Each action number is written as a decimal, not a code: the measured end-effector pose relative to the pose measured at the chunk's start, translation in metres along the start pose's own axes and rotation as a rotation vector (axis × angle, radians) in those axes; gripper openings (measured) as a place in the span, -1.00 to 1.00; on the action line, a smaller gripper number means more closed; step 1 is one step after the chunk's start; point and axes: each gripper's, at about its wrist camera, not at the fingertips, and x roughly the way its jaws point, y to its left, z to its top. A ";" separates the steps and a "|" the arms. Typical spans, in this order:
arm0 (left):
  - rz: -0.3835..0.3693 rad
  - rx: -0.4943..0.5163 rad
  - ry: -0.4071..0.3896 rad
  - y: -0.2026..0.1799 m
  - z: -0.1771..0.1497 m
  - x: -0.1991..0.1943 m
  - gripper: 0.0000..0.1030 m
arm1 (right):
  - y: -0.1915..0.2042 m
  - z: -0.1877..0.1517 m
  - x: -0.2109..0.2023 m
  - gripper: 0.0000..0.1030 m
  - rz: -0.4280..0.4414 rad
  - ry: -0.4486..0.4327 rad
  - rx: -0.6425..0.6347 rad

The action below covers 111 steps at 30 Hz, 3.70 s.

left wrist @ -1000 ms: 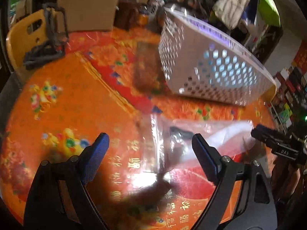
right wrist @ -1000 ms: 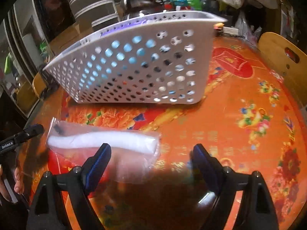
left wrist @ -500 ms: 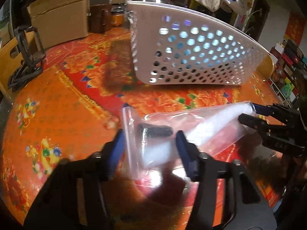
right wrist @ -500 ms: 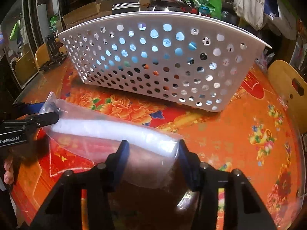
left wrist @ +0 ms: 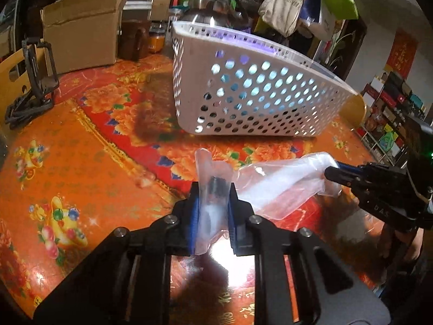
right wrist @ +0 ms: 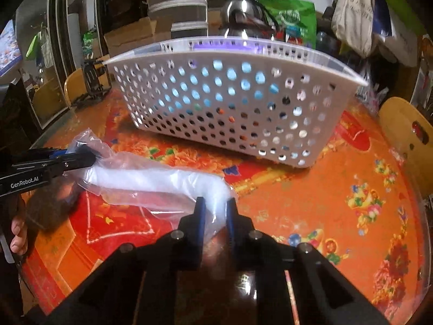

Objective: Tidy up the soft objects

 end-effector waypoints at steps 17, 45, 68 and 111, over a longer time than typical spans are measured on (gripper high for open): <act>-0.040 0.034 -0.119 -0.009 -0.004 -0.037 -0.76 | -0.003 -0.002 -0.030 -0.77 0.028 -0.113 0.026; -0.002 0.063 -0.149 -0.061 0.243 -0.040 -0.76 | -0.082 0.207 -0.050 -0.77 -0.097 -0.138 0.003; 0.140 0.002 -0.080 -0.013 0.227 0.046 0.81 | -0.114 0.179 0.004 0.72 -0.151 -0.119 0.084; 0.258 0.109 -0.293 -0.080 0.039 -0.193 1.00 | 0.018 0.031 -0.200 1.00 -0.152 -0.286 0.051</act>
